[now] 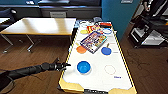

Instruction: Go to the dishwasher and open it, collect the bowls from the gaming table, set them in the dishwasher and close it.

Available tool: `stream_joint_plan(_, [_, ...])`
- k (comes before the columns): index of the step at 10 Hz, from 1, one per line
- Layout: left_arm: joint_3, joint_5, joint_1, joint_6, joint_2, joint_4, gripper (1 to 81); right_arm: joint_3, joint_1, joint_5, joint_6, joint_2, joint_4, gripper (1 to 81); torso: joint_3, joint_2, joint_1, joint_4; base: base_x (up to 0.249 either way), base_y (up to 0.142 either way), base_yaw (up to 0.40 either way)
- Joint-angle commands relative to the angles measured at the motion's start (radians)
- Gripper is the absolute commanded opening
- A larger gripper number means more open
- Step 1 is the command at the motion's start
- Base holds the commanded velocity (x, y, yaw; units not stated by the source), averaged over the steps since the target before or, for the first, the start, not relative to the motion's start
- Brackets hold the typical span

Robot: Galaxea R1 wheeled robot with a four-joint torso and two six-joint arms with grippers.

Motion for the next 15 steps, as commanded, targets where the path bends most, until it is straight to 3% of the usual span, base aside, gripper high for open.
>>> stream_joint_plan(1, [-0.075,0.100,-0.160,-0.011,0.049,-0.003,81.1,0.017,0.006,-0.041,-0.001,-0.039,-0.019,1.0,0.000,0.000,0.000,0.000,0.000,0.000,0.000])
stream_joint_plan(10, [-0.190,0.103,-0.150,-0.011,0.243,0.008,81.1,0.008,0.006,-0.041,-0.004,-0.027,-0.019,1.0,0.000,0.000,0.001,0.000,0.000,0.000,0.000])
stream_joint_plan(11, [-0.213,0.113,-0.146,-0.011,0.266,0.026,81.1,0.006,0.005,-0.041,-0.004,-0.027,-0.019,1.0,0.000,0.000,0.001,0.000,0.000,0.000,0.000])
stream_joint_plan(15, [-0.268,0.117,-0.117,-0.011,0.316,0.036,81.1,0.006,0.006,-0.039,-0.004,-0.027,-0.020,1.0,0.000,0.000,0.001,0.000,0.000,0.000,0.000])
